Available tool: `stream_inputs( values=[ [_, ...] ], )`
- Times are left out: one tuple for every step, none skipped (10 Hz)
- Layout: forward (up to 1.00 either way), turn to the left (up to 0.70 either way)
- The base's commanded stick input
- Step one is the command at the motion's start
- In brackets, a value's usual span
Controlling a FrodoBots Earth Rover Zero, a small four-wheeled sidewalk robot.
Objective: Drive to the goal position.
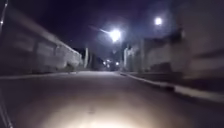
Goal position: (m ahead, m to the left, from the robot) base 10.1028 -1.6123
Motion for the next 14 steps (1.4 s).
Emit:
stream_inputs(
  values=[
    [0.7, 0.02],
    [0.7, 0.02],
    [0.7, 0.02],
    [0.7, -0.13],
    [0.7, -0.33],
    [0.7, -0.33],
    [0.7, -0.33],
    [0.7, -0.33],
    [0.7, -0.33],
    [0.7, -0.27],
    [0.7, 0.02],
    [0.7, 0.02],
    [0.7, 0.02],
    [0.7, 0.02]
  ],
)
